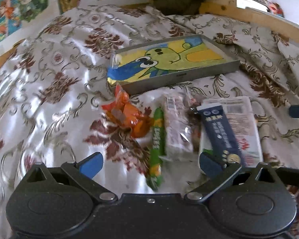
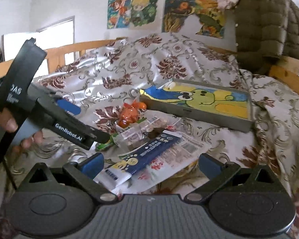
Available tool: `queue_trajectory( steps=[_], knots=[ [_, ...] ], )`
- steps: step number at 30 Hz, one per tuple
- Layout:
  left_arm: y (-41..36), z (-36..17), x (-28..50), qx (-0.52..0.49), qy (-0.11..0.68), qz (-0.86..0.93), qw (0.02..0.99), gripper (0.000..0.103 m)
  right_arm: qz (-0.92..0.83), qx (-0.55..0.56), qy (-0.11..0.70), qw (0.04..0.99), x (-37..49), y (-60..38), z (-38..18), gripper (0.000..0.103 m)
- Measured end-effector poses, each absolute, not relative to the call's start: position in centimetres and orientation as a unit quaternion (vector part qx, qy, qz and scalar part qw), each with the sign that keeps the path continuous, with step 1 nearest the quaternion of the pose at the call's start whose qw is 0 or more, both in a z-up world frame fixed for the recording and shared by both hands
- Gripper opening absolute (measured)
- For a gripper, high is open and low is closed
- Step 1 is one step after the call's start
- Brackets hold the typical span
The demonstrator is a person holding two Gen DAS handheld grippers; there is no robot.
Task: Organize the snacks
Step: 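Grasp the dark blue 'Se' stick with the right gripper while the left gripper approaches the snacks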
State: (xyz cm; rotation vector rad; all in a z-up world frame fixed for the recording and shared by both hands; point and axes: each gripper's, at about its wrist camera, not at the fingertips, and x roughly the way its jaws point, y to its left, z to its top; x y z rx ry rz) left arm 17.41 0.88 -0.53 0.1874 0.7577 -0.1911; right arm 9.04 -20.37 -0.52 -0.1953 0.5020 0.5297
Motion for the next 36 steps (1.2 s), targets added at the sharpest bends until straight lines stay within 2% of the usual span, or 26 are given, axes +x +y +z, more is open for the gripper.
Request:
queue_trajectory(
  steps=[3, 10, 15, 17, 20, 22, 25, 30, 36],
  knots=[
    [1.6, -0.9, 19.2, 0.089, 0.374, -0.119, 0.915, 0.102, 0.286, -0.089, 0.262, 0.917, 11.7, -19.6, -1.8, 0.102],
    [1.3, -2.2, 23.9, 0.081, 0.400, -0.196, 0.892, 0.102, 0.276, -0.031, 0.314, 0.908, 16.5, -17.8, -3.7, 0.085],
    [0.8, -2.7, 25.3, 0.080, 0.409, -0.226, 0.881, 0.100, 0.251, -0.053, 0.299, 0.919, 16.8, -17.1, -4.6, 0.073],
    [0.5, -2.8, 25.9, 0.084, 0.417, -0.240, 0.873, 0.089, 0.245, -0.072, 0.298, 0.920, 16.4, -16.8, -4.7, 0.073],
    [-0.3, -2.7, 26.8, 0.083, 0.436, -0.279, 0.852, 0.080, 0.228, -0.098, 0.297, 0.922, 15.7, -16.2, -4.7, 0.070],
    [-1.1, -2.5, 27.3, 0.096, 0.436, -0.293, 0.846, 0.078, 0.225, -0.107, 0.298, 0.921, 15.4, -15.8, -4.7, 0.064],
    [-2.0, -2.3, 27.7, 0.113, 0.428, -0.303, 0.844, 0.063, 0.224, -0.113, 0.298, 0.921, 15.3, -15.7, -4.6, 0.057],
    [-2.8, -2.1, 28.0, 0.128, 0.421, -0.306, 0.844, 0.062, 0.210, -0.089, 0.298, 0.927, 15.6, -16.8, -4.5, 0.049],
    [-3.4, -1.1, 27.9, 0.156, 0.406, -0.311, 0.845, 0.054, 0.168, -0.064, 0.289, 0.940, 16.4, -18.9, -4.2, 0.047]
  ],
)
